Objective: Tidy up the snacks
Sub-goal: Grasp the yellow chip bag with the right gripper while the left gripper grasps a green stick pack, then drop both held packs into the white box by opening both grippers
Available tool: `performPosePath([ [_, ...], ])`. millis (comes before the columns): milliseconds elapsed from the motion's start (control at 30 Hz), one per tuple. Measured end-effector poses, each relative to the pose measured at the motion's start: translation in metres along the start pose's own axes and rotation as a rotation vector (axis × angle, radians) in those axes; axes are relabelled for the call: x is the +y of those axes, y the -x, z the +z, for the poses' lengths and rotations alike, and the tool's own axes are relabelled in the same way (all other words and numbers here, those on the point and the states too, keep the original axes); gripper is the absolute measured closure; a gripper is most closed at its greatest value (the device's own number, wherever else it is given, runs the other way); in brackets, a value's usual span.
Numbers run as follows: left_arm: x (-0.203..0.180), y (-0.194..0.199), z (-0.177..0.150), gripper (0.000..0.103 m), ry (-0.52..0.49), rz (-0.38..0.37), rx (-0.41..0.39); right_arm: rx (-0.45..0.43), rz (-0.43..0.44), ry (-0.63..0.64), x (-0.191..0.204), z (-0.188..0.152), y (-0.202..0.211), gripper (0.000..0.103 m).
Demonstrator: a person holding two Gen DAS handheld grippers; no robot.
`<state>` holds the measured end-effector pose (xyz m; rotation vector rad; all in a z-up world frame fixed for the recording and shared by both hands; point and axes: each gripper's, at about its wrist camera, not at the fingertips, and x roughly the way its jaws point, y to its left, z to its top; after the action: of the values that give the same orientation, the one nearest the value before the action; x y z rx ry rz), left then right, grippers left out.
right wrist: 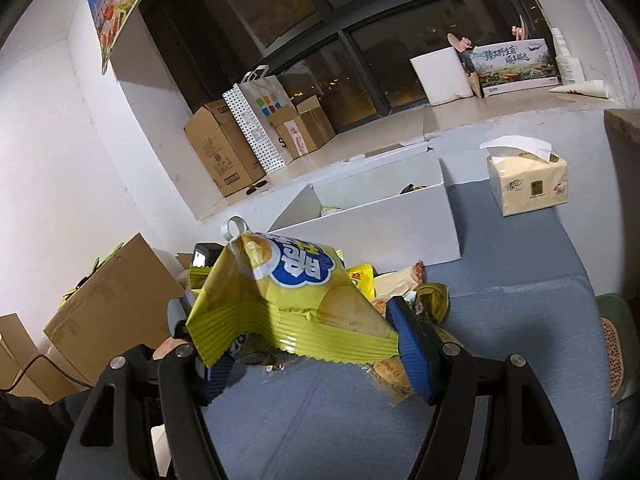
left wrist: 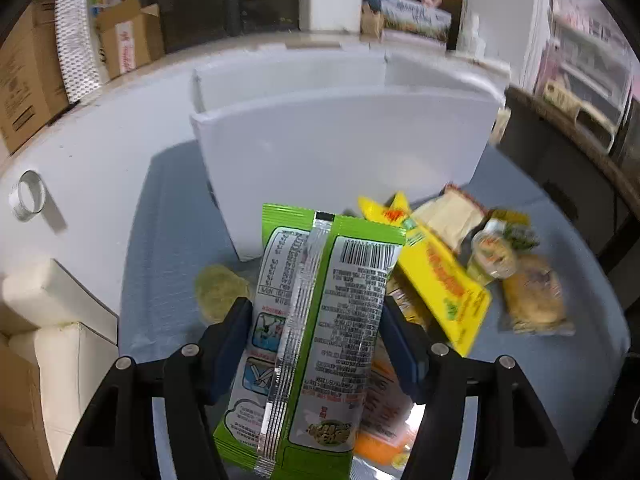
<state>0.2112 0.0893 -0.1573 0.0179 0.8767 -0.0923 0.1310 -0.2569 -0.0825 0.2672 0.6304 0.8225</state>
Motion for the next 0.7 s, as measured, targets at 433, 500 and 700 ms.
performPosePath([
  [433,-0.033,0.136,-0.017,0.031,0.155,0.100,-0.229,0.014,-0.041,0.021,0.002,-0.001,-0.011,0.028],
  [500,-0.037,0.145,-0.011,0.031,0.152,0.110,-0.239,0.012,-0.046,0.014,0.000,0.003,-0.013,0.028],
  [700,-0.038,0.147,0.041,0.031,0.135,0.131,-0.280,-0.007,-0.073,0.055,-0.004,0.044,-0.030,0.028],
])
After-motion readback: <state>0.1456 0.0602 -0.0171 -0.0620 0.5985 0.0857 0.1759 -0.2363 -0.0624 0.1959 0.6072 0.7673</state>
